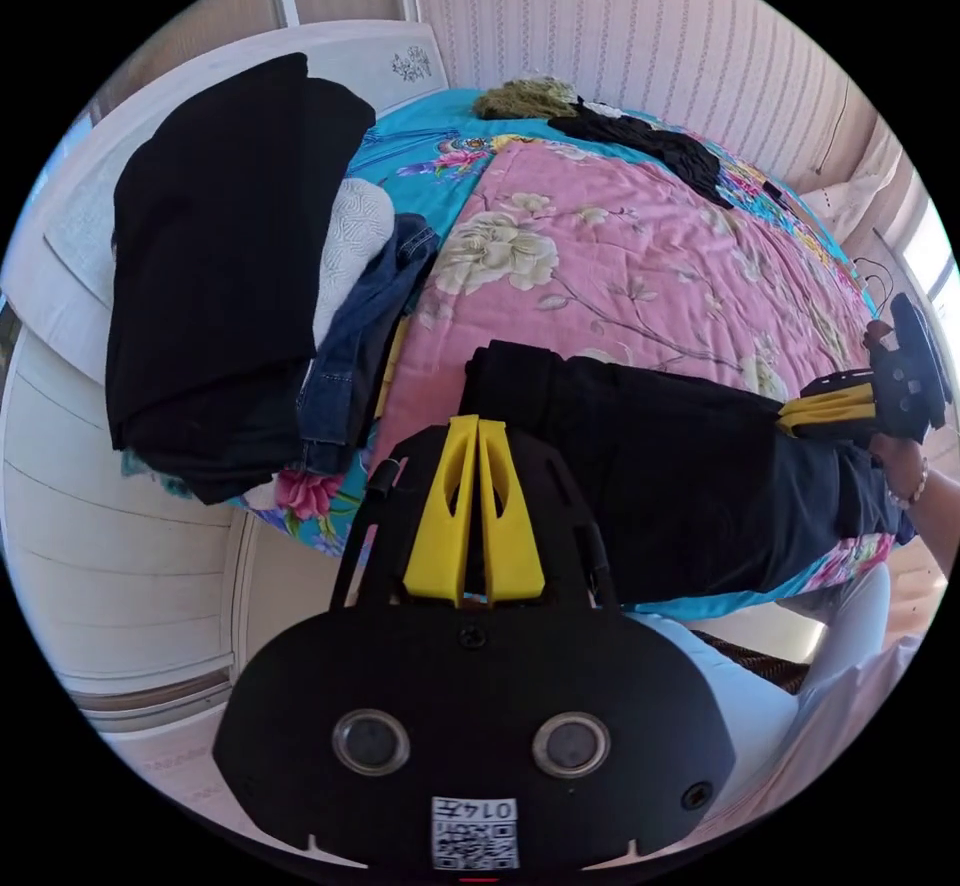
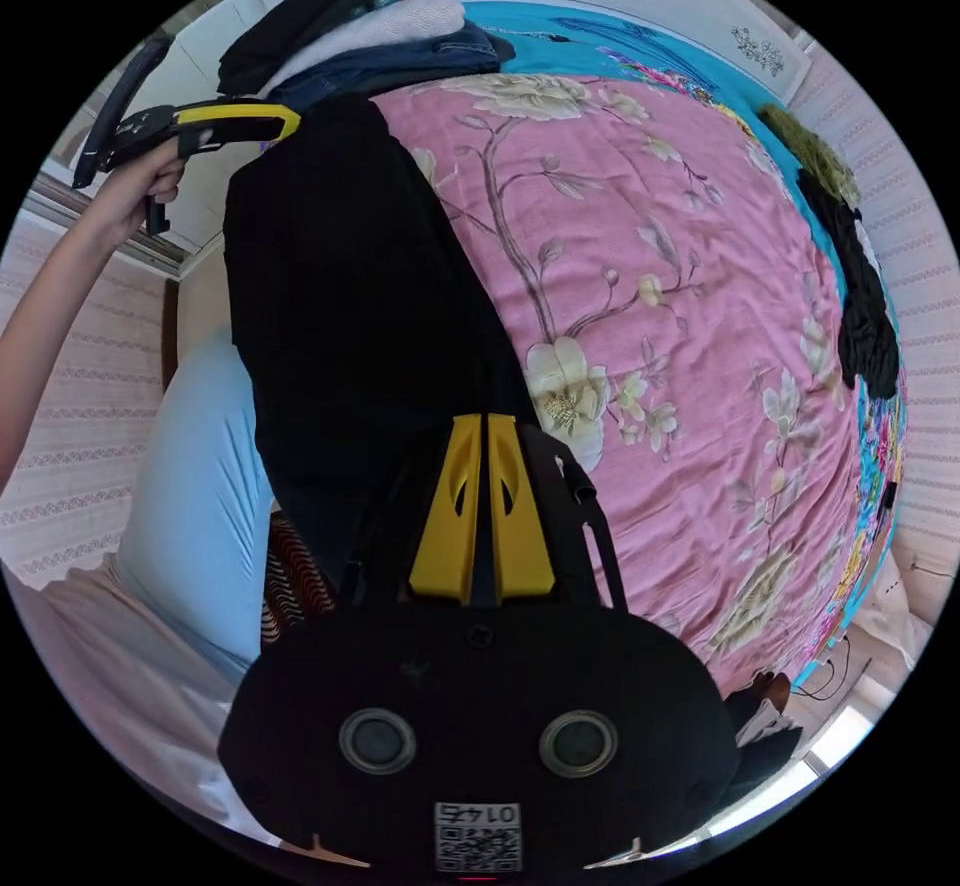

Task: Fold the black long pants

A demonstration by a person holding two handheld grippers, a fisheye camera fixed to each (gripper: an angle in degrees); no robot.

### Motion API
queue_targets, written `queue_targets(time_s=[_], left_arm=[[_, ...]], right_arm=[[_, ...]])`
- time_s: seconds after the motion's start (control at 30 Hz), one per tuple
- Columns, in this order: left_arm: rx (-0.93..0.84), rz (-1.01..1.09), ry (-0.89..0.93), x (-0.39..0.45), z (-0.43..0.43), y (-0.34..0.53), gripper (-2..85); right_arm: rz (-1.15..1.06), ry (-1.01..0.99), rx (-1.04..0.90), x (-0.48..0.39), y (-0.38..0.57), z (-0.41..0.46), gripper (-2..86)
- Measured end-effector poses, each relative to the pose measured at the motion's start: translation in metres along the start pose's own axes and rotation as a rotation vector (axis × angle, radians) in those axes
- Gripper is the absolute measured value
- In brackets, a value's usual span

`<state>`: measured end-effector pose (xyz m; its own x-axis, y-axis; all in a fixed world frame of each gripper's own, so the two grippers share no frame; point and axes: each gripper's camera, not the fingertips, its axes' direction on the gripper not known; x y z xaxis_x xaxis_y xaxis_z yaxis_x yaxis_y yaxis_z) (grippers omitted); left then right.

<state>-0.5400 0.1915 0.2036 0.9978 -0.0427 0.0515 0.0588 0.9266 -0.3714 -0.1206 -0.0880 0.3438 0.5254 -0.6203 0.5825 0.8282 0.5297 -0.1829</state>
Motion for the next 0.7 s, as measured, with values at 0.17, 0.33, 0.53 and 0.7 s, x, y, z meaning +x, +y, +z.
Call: queue_targets(time_s=[0.17,0.33,0.53,0.7], left_arm=[[-0.088,0.062,-0.087,0.028,0.039,0.002,-1.0],[-0.130,0.078,-0.187,0.052,0.041,-0.003,-1.0],[0.193,0.057,-0.229,0.101,-0.035,0.041,-1.0],[0.259,0.243,0.069,0.200,-0.050,0.077,-1.0]], right_arm=[[0.080,-0.123,-0.007,0.019,-0.009,0.019,0.2],[0.243,-0.099,0.151,0.033,0.037,-0.018,-0.1],[0.464,-0.025,0.172,0.052,0.161,-0.024,-0.4],[0.539,-0.054,0.020,0.052,0.205,0.023,-0.6]])
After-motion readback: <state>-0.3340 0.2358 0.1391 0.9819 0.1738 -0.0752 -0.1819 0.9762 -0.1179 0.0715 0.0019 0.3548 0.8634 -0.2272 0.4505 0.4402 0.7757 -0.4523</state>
